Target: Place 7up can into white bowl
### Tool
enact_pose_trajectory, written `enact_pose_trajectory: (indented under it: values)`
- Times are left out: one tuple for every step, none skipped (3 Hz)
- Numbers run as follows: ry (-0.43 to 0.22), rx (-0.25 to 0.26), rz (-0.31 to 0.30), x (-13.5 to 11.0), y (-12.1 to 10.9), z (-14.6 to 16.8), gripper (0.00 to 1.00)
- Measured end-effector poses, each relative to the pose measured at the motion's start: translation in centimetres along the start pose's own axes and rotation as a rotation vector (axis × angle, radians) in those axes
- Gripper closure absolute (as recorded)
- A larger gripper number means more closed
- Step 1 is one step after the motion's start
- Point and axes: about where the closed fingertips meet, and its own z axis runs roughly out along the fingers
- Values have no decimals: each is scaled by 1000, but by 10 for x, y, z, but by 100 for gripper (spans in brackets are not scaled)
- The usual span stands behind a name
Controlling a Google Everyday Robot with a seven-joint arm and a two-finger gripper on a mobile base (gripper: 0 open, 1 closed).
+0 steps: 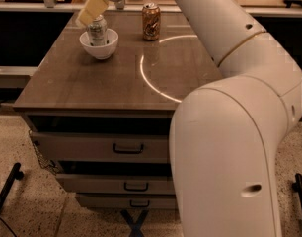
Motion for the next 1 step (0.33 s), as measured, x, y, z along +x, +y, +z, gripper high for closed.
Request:
enact_pose_trajectory:
  values:
    - [0, 0, 0, 0, 0, 0, 0]
